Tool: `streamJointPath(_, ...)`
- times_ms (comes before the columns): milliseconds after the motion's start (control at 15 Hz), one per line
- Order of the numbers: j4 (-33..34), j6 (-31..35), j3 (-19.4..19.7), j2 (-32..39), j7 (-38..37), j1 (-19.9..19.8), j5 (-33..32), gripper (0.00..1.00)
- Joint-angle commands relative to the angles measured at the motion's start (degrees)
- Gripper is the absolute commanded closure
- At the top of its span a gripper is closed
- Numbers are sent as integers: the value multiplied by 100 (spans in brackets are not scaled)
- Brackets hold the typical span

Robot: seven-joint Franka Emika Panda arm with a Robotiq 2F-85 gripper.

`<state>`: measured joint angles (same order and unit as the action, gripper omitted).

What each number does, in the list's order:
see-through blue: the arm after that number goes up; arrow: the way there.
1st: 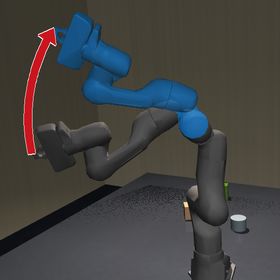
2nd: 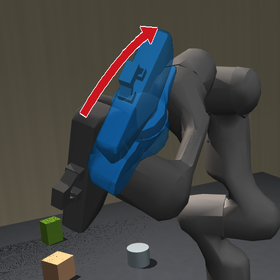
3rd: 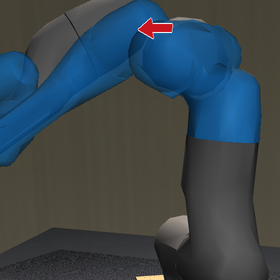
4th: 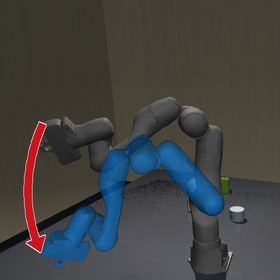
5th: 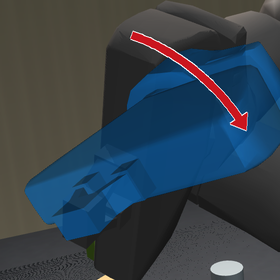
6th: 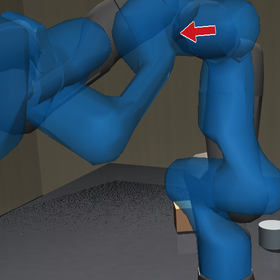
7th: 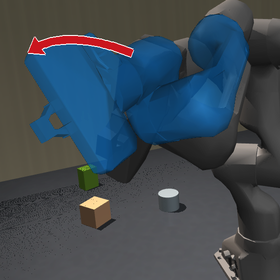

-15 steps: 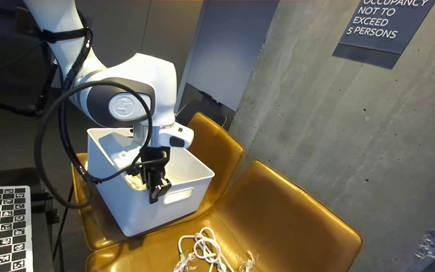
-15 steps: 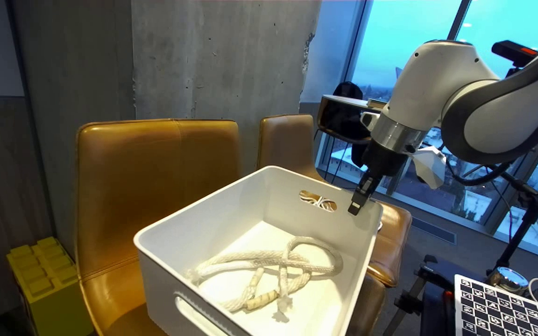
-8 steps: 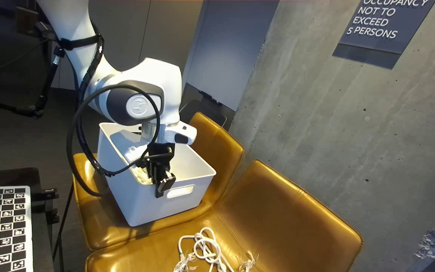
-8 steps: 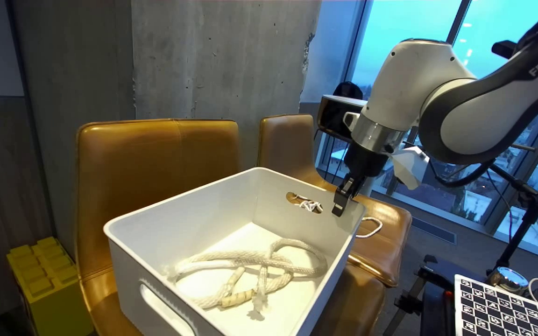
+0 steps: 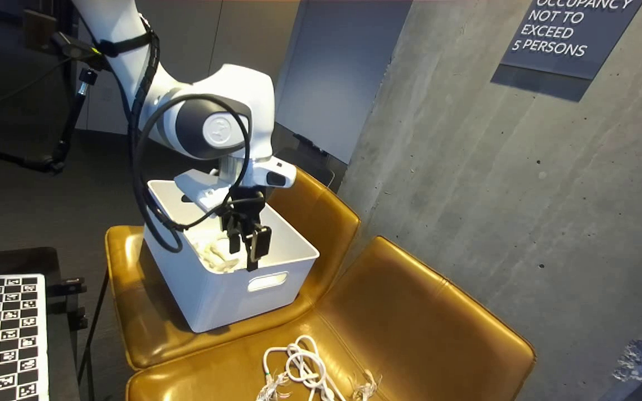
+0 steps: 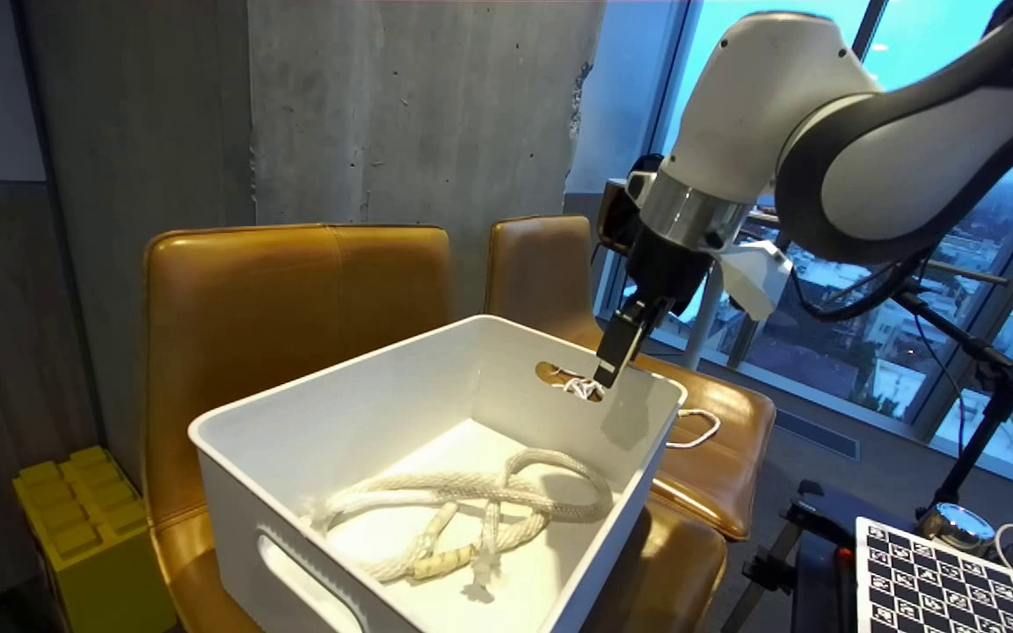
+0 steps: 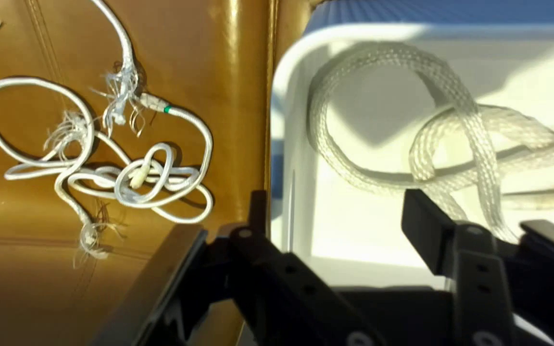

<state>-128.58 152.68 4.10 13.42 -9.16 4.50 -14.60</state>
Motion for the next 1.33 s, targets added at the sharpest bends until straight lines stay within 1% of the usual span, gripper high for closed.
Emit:
streamJointPath(0,-97,-476,-81,-808,337,-128,97,0)
streamJointPath(200,-133,-625,15,-1079,673,-385,109,0)
streamJointPath(400,-247,-516,194,-1057,1187,-775,223,0)
streamJointPath(733,-65,-516,496,-437,2190,-1422,857,0)
streamJointPath(867,61,-534,530,-83,2548,-1640,1098,0)
streamJointPath(1000,185,-503,480,273,2912,-1840,1300,0)
streamJointPath(1133,262,-346,424,526,3163,-1967,1302,0)
streamJointPath(1267,376,-212,390,783,3366,-2029,1160,0)
